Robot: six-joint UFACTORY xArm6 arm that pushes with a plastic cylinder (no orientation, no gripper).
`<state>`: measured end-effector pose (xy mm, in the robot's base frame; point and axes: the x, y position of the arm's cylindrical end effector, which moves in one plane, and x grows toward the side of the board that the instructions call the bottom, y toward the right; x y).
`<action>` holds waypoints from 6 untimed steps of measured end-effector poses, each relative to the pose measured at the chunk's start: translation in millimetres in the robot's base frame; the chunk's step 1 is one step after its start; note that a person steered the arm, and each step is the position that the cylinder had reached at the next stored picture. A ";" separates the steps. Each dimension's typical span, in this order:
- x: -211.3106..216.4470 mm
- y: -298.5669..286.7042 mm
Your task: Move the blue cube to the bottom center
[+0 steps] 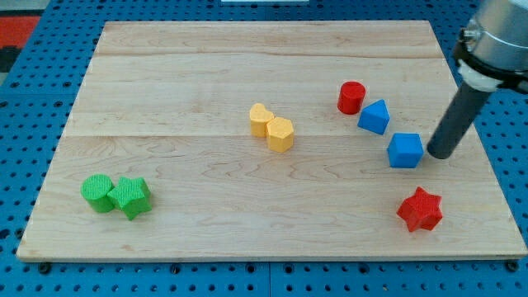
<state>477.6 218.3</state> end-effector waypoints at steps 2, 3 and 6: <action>-2.9 -24.5; -9.2 -28.1; -9.1 -65.4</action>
<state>468.5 153.0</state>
